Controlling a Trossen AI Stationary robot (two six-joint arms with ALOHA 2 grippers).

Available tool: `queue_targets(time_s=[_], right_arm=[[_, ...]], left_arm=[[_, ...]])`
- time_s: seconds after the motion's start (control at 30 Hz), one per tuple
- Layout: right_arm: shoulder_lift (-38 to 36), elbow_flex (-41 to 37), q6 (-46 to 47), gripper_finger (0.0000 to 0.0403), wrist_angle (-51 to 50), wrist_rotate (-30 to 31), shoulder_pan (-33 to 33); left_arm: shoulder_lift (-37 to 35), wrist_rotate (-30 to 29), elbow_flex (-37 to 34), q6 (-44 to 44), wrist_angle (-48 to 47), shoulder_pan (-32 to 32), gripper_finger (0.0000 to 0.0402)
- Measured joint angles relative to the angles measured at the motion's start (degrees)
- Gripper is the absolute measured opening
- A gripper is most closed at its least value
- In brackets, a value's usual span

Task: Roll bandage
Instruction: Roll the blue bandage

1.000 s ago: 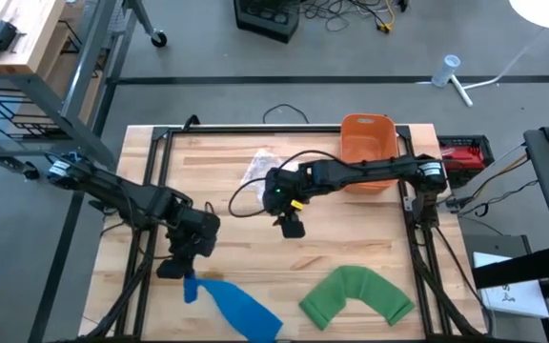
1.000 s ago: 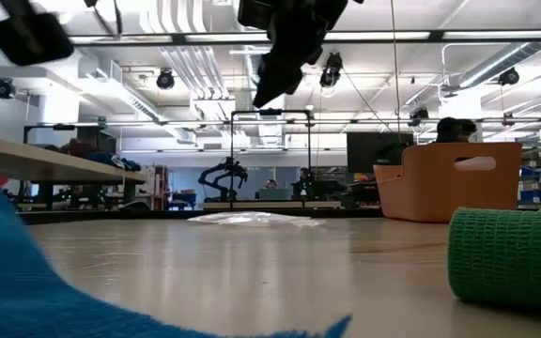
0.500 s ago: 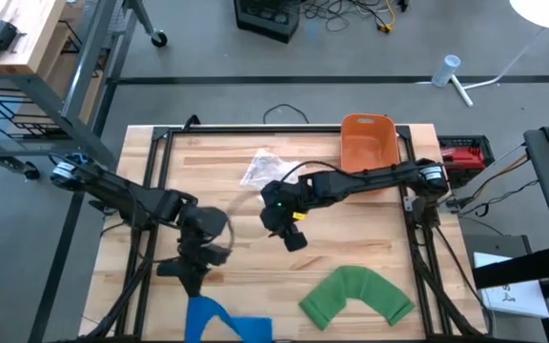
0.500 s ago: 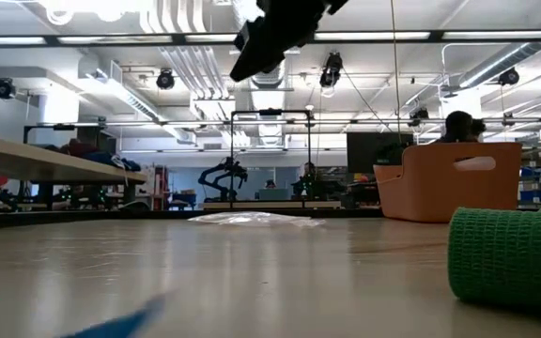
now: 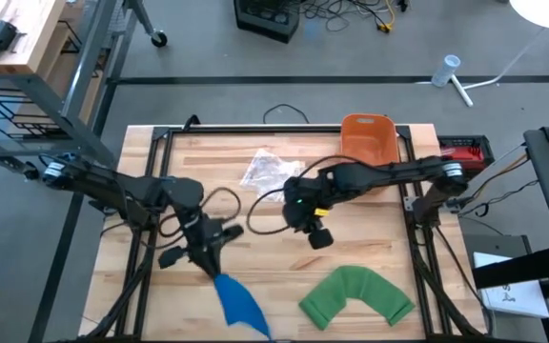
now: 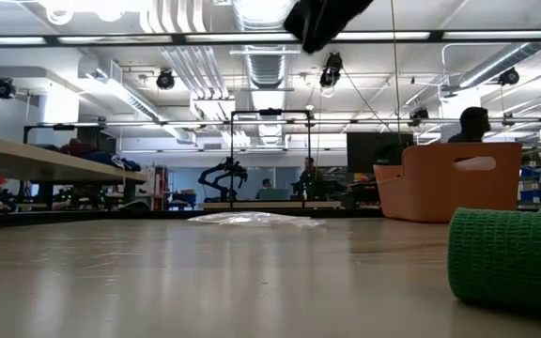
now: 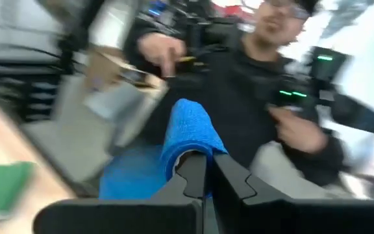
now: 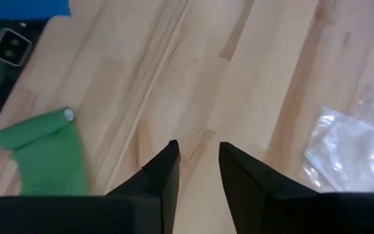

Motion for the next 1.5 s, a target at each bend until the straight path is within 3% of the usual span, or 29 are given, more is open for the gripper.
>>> queue_targets(time_s=[0.13,0.3,0.43,0.53,0.63,0.73,0.93,1.1,1.5], right_arm=[[-5.56,-0.81,0.09,0.0091,-1.02,1.58,-0.32],[-15.45,-9.32,2.29,0.0078,5.22,4.48,-2.24],[-24.37,-23.81,5.23,0.0070,22.10,4.63,-3.53],[-28.64,-34.90,7.70,0.0070,41.12,4.41,-3.55],[-29.21,-43.05,8.05,0.0082,61.22,3.99,-3.13],[-28.19,-46.49,6.71,0.0104,72.32,4.20,-3.09],[-27.39,-45.60,4.51,0.0159,75.09,9.56,-3.69],[-24.51,-42.82,2.72,0.0184,75.09,9.47,-3.83],[-10.63,-27.21,2.94,0.0168,71.63,10.46,-4.28]], left_arm=[[-3.88,-13.79,-0.10,2.10,-5.85,2.80,0.0000],[-10.12,-23.03,-2.03,2.81,-3.36,4.88,0.0000],[-15.26,-31.48,-4.64,5.04,-0.96,4.98,0.0000],[-17.86,-39.78,-8.16,4.96,4.60,5.01,0.0000],[-19.01,-47.35,-13.07,3.50,12.63,5.01,0.0000],[-19.03,-53.11,-18.22,1.60,20.70,5.05,0.0000],[-18.72,-54.88,-25.58,4.41,34.21,5.05,0.0000],[-19.07,-54.96,-27.28,6.77,36.82,5.05,0.0000],[-19.45,-54.93,-26.14,7.86,35.52,5.09,0.0000]])
